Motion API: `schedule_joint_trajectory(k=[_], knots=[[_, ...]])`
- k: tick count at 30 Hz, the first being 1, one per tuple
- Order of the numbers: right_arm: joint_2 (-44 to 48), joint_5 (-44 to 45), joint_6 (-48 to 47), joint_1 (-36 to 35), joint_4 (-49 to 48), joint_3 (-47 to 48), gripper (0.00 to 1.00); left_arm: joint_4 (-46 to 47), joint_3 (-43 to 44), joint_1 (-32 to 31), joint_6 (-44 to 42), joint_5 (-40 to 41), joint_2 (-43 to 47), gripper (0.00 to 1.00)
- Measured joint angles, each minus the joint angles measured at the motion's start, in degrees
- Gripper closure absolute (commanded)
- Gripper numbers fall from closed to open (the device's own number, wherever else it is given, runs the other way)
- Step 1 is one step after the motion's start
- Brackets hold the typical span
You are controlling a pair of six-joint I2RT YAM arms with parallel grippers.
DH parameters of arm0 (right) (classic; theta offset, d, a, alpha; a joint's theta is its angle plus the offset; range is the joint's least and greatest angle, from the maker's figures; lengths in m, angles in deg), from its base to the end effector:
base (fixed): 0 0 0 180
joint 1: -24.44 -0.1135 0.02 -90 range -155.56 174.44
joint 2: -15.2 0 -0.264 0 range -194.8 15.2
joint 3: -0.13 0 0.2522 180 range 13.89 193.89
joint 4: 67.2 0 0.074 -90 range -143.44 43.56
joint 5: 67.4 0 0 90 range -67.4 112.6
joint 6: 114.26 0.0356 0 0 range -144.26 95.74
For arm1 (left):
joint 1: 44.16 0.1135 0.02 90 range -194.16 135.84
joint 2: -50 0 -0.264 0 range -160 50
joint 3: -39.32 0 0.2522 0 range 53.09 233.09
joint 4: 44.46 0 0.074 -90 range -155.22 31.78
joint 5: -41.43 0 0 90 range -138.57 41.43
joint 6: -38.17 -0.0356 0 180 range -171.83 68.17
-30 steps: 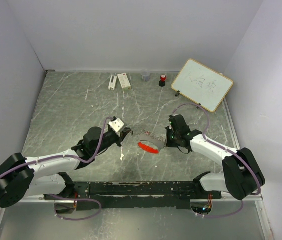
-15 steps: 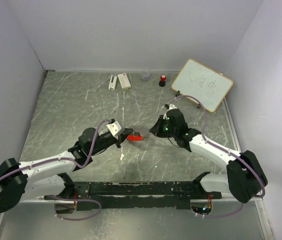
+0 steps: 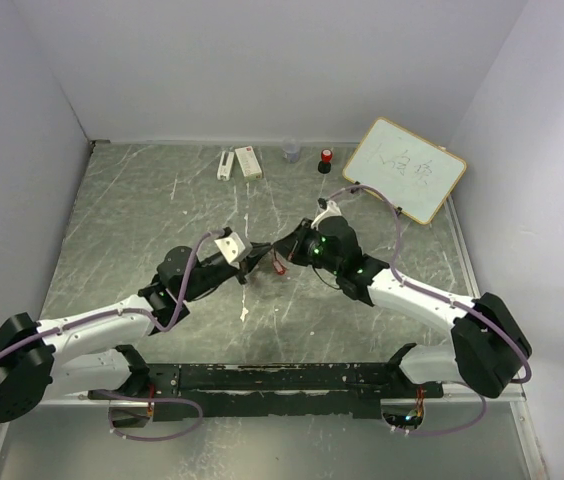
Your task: Put the keys on the keyring
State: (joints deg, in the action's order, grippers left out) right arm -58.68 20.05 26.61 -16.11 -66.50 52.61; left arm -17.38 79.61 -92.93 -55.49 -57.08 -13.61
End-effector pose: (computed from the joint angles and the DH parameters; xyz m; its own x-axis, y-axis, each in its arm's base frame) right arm 0.2140 0.1852 0.2339 -0.7085 0.4137 -0.5717 -0.2079 0.6519 0.7293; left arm 0.1563 -0.1864 0.2573 0.0968 -0.0147 -0.9952 0.8366 0.5428 0.0734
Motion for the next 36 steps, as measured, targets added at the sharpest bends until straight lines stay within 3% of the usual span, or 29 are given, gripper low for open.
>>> schedule_joint_trajectory(k=[22, 36], knots=[[1.42, 8.83, 1.64, -2.47, -2.1, 3.65, 1.0, -10.78, 3.19, 0.0, -1.9, 2.93, 2.62, 0.93], [2.25, 10.21, 0.37, -3.28, -2.03, 4.96, 1.0, -12.39, 4.5, 0.0, -2.56, 7.98, -1.86, 0.93]])
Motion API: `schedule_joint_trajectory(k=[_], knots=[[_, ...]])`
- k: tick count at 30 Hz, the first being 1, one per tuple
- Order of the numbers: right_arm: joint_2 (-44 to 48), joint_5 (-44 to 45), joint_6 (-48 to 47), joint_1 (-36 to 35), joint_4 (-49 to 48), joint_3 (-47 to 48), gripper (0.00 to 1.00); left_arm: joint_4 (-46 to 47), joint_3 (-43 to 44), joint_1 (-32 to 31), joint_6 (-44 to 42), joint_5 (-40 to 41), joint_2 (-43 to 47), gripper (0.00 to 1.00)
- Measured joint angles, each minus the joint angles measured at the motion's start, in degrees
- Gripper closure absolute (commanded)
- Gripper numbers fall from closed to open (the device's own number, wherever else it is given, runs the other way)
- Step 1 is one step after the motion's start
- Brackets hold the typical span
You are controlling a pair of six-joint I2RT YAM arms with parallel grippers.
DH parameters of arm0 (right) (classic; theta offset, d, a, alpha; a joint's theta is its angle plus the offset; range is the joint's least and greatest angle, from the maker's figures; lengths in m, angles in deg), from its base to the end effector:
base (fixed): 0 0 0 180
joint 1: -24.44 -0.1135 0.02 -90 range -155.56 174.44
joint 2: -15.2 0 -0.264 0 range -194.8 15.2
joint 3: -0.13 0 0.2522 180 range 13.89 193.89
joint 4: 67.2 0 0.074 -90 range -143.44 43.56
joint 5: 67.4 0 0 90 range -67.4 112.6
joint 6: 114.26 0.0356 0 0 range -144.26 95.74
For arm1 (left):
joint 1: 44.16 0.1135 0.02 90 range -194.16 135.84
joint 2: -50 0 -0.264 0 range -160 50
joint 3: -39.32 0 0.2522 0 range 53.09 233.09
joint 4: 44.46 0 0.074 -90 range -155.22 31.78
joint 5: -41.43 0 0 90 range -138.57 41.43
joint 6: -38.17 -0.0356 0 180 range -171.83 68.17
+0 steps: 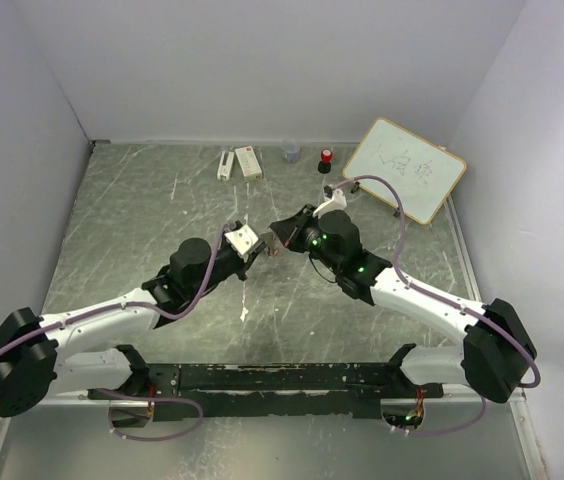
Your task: Put the keys on the keyring
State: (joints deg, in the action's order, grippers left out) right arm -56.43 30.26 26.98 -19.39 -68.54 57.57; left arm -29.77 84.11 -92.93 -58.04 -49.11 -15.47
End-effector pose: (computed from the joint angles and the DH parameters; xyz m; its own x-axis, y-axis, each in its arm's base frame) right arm 0.2109 0.1959 0.2779 -0.5625 0.5313 -0.6335 -0.2459 0.6240 0.7417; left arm 0.1680 -0.1923 0.2532 0.0136 0.1486 -0.9888 0.7612 0.6397 0.1066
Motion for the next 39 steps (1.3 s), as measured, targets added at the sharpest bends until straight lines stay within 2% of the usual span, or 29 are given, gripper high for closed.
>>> schedule_joint_trajectory(k=[11, 26, 39], knots=[[0.02, 3.65, -2.29, -2.16, -0.63, -0.33, 1.0, 0.59, 2.95, 0.0, 1.2, 1.27, -2.29, 0.93], [0.04, 8.66, -5.09, -4.59, -7.69, -4.57, 1.0, 0.57, 3.1, 0.79, 6.21, 0.81, -2.82, 0.93], [1.75, 8.9, -9.55, -4.94, -20.44, -12.59, 1.0, -0.48, 3.74, 6.08, 12.83, -8.85, -4.26, 0.93]])
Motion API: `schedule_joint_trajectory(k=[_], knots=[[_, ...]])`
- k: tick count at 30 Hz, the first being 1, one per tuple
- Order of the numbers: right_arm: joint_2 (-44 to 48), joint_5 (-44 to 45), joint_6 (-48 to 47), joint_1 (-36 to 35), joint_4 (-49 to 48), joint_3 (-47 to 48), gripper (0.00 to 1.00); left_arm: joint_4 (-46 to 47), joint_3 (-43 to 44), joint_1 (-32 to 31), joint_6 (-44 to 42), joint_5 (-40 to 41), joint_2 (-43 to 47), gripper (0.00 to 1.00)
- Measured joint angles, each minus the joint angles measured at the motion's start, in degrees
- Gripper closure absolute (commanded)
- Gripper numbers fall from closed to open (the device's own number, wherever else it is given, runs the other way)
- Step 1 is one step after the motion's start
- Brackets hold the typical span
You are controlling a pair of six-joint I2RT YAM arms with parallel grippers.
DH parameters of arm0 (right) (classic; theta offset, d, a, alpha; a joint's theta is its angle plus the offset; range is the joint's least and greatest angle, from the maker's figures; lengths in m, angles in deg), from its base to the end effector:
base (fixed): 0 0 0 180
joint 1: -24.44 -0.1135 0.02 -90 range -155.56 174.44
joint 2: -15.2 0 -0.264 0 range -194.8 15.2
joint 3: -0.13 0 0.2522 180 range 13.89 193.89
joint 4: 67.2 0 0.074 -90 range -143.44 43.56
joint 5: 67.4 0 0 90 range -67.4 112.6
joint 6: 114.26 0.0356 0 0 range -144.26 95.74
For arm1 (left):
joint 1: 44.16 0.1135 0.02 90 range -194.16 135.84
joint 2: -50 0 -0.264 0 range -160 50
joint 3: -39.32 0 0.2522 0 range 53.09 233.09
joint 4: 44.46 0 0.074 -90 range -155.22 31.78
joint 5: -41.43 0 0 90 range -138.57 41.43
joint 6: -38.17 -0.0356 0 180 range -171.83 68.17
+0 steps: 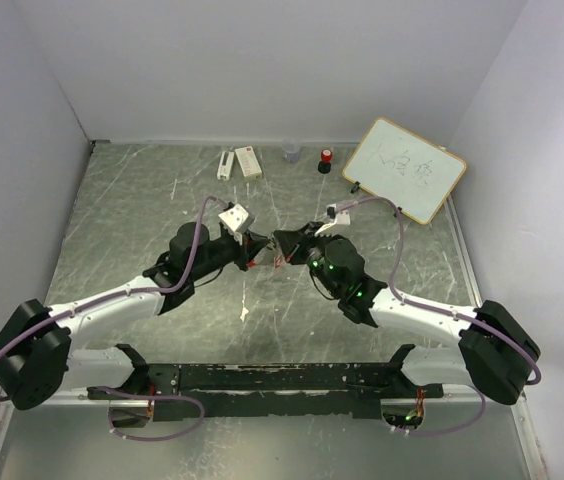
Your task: Put the keys on the keyring
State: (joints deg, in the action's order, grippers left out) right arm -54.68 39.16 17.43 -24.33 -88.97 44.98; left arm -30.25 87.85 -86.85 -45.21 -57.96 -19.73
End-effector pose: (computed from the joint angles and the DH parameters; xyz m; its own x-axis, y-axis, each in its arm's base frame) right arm 0.1827 0.1931 0.2485 -0.3827 0.5306 -0.7563 -0.3733 0.6600 0.6519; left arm 0.1960 -0.1887 0.2567 -0.1797 0.0110 -0.9837 0.7724 0.6208 -0.1341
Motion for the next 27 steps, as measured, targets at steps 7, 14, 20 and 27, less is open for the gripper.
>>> schedule_joint_trajectory(k=[7, 14, 20, 27], knots=[[0.0, 0.61, -1.73, 0.0, -2.27, -0.52, 1.0, 1.44, 0.35, 1.07, 3.34, -6.05, -1.66, 0.93], [-0.07, 0.68, -2.19, -0.09, -4.57, -1.64, 1.0, 2.27, 0.44, 2.01, 5.57, -9.2, -2.45, 0.93], [-0.07, 0.87, -3.15, -0.09, -6.21, -1.79, 1.0, 3.61, 0.44, 3.23, 7.41, -11.13, -2.43, 0.93], [0.96, 1.05, -3.65, -0.11, -6.99, -2.6, 1.0, 3.85, 0.44, 4.39, 8.46, -12.35, -2.38, 0.93]])
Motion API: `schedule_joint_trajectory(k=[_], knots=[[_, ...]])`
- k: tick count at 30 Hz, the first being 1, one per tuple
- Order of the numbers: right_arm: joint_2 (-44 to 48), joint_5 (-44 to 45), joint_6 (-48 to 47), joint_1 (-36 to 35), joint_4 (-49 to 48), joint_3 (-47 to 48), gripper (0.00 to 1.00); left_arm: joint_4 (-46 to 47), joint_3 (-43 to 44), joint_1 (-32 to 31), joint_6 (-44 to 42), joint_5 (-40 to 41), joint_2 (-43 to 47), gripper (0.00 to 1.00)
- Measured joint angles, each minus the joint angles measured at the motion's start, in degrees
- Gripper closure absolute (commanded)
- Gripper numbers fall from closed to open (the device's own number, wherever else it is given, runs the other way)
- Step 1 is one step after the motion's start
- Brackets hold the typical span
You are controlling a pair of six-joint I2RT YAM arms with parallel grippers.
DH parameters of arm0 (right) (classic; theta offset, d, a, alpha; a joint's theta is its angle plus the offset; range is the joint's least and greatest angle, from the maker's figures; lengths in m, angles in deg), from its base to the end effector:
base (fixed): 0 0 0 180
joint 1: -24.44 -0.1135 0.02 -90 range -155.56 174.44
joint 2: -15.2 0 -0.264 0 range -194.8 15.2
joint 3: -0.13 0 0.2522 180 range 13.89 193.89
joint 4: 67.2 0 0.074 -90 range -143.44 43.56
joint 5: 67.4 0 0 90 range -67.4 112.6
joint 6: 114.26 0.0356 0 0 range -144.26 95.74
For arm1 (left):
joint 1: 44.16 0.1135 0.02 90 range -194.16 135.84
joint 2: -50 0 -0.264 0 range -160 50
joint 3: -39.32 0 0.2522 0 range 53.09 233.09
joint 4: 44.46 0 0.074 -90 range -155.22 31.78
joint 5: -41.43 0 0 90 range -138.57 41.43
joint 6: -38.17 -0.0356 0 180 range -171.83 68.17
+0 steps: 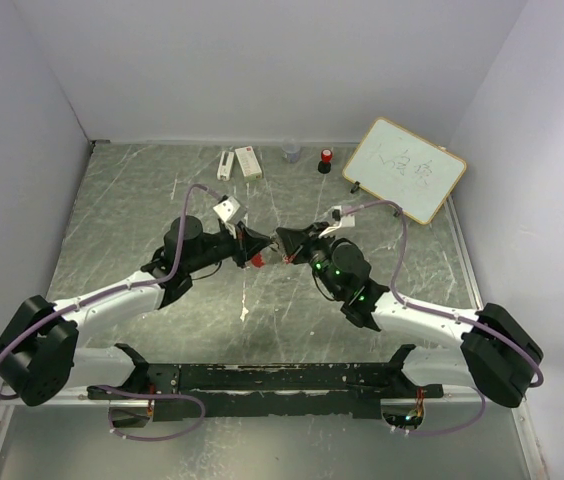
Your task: Put the keys on the keyring
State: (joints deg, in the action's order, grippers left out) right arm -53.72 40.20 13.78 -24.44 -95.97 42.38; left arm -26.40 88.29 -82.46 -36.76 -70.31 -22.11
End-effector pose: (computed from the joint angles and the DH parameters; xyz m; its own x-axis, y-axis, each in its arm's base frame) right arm 0.1780 0.1875 0.2506 -0.3011 0.5483 -0.7802 -0.4239 0.6560 0.6245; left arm 0.2096 -0.1823 0.2561 -0.2921 -0.0771 -0.9533 0.8174 0.4974 -0.2906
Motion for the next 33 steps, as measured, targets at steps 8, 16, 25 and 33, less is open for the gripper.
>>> schedule_joint_trajectory(k=[8, 16, 25, 33], knots=[[2.27, 0.0, -1.55, -0.28, 1.27, -0.02, 1.0, 0.02, 0.0, 1.86, 0.22, -1.4, 0.92, 0.93], [2.47, 0.13, -2.25, -0.37, 2.62, -0.02, 1.0, -0.68, 0.0, 2.62, 0.17, -2.08, 1.11, 0.93], [3.39, 0.57, -3.65, -0.68, 4.66, 0.0, 1.0, -1.29, 0.04, 3.52, 0.13, -2.84, 1.22, 0.93], [4.57, 2.51, -6.32, -0.31, 6.93, 2.27, 1.0, -2.05, 0.04, 4.9, -0.02, -2.93, -0.13, 0.93]])
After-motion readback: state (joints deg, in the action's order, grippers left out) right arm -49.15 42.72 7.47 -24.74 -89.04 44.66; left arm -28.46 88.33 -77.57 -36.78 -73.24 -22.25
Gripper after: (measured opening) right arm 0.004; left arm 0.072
